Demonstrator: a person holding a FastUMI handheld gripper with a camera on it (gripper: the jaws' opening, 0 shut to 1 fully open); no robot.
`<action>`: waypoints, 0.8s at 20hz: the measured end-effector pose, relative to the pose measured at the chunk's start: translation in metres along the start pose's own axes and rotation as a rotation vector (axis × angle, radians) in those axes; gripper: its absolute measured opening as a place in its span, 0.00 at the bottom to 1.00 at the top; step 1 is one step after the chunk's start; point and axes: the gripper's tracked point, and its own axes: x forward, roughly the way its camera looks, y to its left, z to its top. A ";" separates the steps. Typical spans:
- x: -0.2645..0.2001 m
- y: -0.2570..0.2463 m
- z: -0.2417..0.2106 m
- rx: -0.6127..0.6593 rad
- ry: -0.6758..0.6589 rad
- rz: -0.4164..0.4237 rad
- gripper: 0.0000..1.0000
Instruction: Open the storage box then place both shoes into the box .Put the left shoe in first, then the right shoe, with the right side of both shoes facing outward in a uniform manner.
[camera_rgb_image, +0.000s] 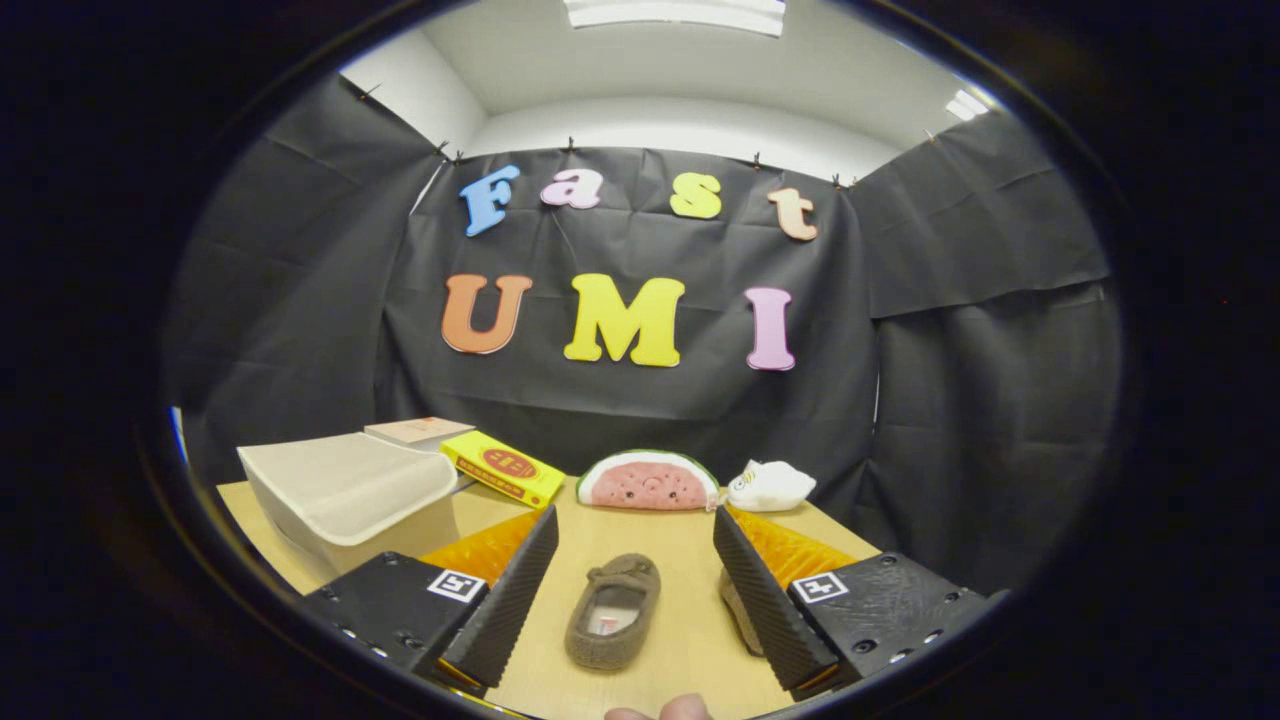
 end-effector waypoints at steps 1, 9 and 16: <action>0.001 0.001 -0.001 0.000 0.002 0.001 0.95; 0.007 0.017 0.003 -0.012 -0.002 0.031 0.95; 0.021 0.038 0.002 0.014 0.002 0.069 0.95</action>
